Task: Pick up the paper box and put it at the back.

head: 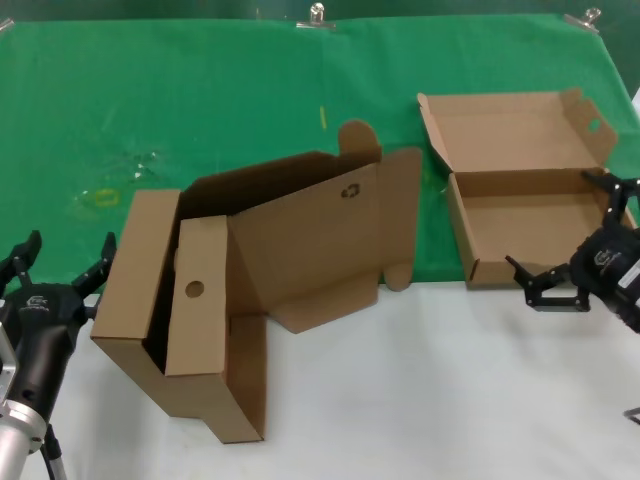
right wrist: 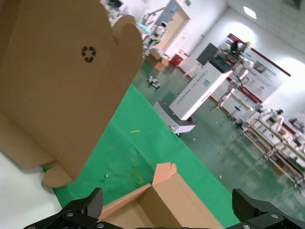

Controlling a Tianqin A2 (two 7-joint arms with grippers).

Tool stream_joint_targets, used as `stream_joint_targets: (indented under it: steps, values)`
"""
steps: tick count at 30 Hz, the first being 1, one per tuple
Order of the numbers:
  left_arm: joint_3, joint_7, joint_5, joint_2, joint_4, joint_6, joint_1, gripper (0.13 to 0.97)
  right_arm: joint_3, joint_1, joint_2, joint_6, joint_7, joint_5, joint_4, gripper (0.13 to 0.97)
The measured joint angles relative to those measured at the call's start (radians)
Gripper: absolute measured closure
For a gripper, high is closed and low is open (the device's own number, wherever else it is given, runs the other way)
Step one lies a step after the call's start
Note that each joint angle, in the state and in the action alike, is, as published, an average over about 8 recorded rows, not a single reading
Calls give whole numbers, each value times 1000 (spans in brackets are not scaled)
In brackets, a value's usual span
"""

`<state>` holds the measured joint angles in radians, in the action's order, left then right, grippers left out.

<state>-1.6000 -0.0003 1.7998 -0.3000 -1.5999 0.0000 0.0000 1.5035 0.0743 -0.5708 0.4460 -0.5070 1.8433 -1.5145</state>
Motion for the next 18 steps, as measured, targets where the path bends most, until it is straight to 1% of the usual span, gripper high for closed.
stream_joint_targets:
  steps: [1,6,9,10,18]
  values:
    - [0,0,0,0,0,0,0,700,2,-2,6,-9,10,-1,-2,190]
    - [0,0,0,0,0,0,0,562,12,-9,33,-54,62,-5,-10,141]
    - [0,0,0,0,0,0,0,479,17,-14,49,-81,92,-8,-16,138]
    - [0,0,0,0,0,0,0,479,20,-15,55,-91,103,-9,-17,137]
    - [0,0,0,0,0,0,0,292,35,-27,99,-164,186,-16,-31,129]
